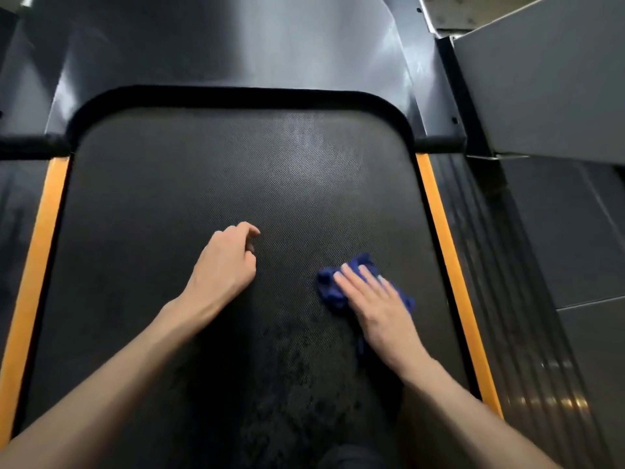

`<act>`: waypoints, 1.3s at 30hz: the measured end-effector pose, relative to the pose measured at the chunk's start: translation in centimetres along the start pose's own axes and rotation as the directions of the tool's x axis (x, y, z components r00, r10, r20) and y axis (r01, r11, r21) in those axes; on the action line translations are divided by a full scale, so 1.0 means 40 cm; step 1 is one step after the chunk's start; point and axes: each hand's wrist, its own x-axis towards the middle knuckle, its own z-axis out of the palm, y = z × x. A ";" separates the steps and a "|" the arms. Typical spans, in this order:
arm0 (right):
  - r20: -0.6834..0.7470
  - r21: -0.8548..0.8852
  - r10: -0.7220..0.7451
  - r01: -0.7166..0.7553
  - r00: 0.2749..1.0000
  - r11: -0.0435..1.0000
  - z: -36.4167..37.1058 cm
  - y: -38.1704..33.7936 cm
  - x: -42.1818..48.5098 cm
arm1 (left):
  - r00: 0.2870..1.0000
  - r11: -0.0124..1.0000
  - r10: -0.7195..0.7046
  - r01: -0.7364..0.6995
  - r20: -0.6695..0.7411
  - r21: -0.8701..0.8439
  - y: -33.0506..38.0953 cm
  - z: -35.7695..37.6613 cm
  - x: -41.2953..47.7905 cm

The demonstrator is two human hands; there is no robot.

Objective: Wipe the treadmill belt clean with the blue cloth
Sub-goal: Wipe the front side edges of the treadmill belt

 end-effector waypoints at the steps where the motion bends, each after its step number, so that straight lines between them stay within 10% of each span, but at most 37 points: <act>1: -0.032 0.013 0.093 -0.093 0.995 0.996 -0.003 0.052 0.049 | 1.000 1.000 0.004 -0.004 0.001 0.004 -0.001 -0.001 0.002; 7: -0.103 0.103 0.536 -0.527 0.838 0.844 0.001 0.151 0.331 | 0.999 1.000 0.025 -0.024 -0.038 0.009 0.001 -0.031 0.041; 20: -0.052 0.083 0.290 -0.285 0.956 0.955 -0.013 0.106 0.142 | 1.000 0.999 0.030 -0.030 -0.003 -0.033 0.020 -0.001 0.045; 28: 0.031 0.343 0.571 -0.545 0.821 0.765 -0.057 0.104 0.355 | 0.979 0.952 0.191 -0.202 -0.067 -0.231 0.165 0.055 0.094; 34: -0.156 0.519 0.632 -0.481 0.759 0.706 -0.190 0.152 0.238 | 0.897 0.897 0.439 -0.441 0.057 0.031 0.368 0.228 0.199; 39: -0.047 0.215 0.735 -0.712 0.677 0.669 -0.252 0.253 0.147 | 0.969 0.925 0.211 -0.241 0.132 0.293 0.466 0.360 0.220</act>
